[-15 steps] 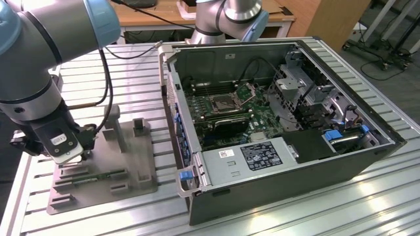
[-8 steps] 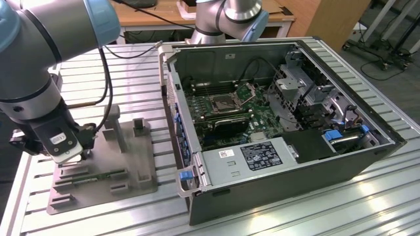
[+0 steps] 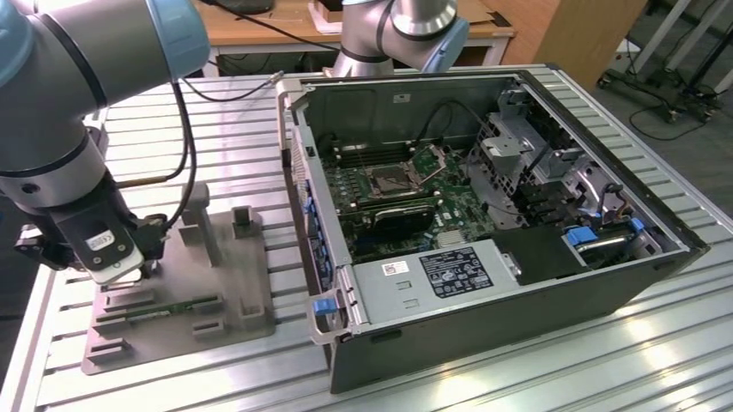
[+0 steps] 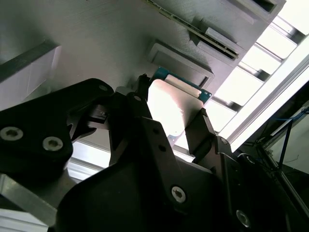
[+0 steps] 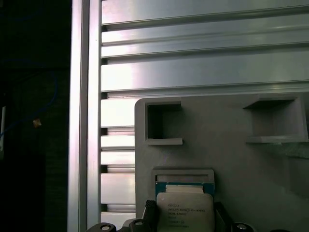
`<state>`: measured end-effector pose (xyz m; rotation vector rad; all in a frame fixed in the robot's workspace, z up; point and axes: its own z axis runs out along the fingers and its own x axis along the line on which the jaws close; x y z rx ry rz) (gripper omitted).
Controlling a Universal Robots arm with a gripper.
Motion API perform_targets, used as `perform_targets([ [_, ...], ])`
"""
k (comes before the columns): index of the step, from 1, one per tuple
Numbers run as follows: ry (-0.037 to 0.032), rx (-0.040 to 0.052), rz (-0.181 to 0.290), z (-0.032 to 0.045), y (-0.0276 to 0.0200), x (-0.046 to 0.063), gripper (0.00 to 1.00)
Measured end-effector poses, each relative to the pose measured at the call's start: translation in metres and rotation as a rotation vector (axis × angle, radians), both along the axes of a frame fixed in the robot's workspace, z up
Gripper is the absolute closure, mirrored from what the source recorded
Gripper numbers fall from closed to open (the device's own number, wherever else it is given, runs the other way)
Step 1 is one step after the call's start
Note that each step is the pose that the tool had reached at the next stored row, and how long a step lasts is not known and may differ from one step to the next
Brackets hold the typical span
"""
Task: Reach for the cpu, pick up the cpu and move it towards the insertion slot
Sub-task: 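Pick up the cpu and move it towards the insertion slot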
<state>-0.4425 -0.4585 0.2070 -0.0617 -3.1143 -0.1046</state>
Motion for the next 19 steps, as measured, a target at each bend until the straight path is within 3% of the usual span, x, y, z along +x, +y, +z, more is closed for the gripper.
perform_targets([
  [19,-0.0004,0.0001,0.000,0.0065,0.0001,0.0000,0.46],
])
